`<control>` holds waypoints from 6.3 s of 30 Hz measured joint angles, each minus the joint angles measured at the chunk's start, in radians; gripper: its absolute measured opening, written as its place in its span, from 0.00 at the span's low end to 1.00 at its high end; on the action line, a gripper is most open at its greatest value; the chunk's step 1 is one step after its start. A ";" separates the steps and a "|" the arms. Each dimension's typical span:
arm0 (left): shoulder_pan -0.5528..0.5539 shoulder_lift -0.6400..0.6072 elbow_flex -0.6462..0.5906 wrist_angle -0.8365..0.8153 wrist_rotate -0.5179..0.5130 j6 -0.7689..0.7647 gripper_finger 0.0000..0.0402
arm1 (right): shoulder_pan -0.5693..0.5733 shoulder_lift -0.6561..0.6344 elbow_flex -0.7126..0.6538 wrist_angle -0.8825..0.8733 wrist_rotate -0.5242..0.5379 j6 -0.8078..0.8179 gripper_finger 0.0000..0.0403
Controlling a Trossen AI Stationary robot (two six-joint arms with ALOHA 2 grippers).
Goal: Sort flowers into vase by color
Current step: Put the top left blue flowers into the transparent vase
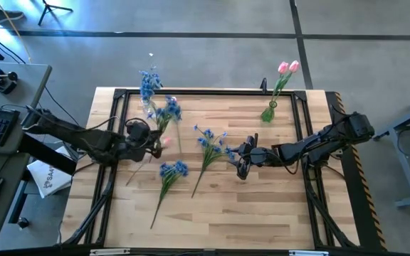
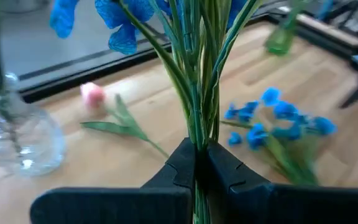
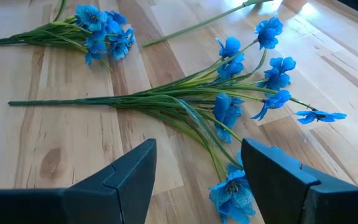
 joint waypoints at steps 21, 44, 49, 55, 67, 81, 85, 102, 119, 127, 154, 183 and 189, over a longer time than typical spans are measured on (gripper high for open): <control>0.103 0.214 0.000 -0.231 0.360 -0.272 0.19 | 0.000 0.000 0.000 0.000 0.001 0.000 0.58; 0.287 0.335 0.001 -0.210 0.491 -0.037 0.44 | 0.000 0.000 0.000 0.000 0.001 -0.002 0.58; 0.350 0.403 0.001 -0.152 0.560 0.021 0.44 | 0.000 0.000 0.000 0.000 0.001 -0.003 0.58; 0.427 0.484 0.001 -0.129 0.575 0.064 0.44 | 0.000 0.000 -0.001 0.001 0.000 -0.003 0.58; 0.475 0.534 0.004 -0.117 0.628 0.130 0.25 | 0.000 0.000 -0.005 -0.001 0.000 0.007 0.58; 0.368 0.279 -0.002 0.111 0.418 0.307 0.01 | 0.000 0.000 -0.005 0.000 0.001 0.006 0.58; 0.283 0.196 -0.002 0.261 0.332 0.478 0.00 | 0.000 0.000 -0.006 0.001 0.002 0.007 0.58; 0.099 0.111 0.000 0.480 -0.068 0.808 0.00 | 0.000 0.000 -0.006 0.001 0.002 0.015 0.58; 0.357 -0.117 -0.452 1.714 0.265 1.500 0.00 | 0.000 0.000 -0.006 0.006 0.031 0.007 0.58; 0.477 -0.141 -0.463 1.703 0.118 1.591 0.00 | 0.000 0.000 -0.006 0.041 0.031 -0.003 0.58; 0.739 -0.154 -0.428 1.339 0.128 1.131 0.24 | 0.000 0.000 -0.006 0.046 0.031 -0.004 0.58; 0.735 -0.159 0.278 -0.427 0.390 0.330 0.48 | 0.000 0.000 -0.006 0.046 0.030 -0.003 0.58; 0.734 -0.158 0.399 -0.536 0.529 0.284 0.48 | 0.000 0.000 -0.006 0.046 0.030 -0.001 0.58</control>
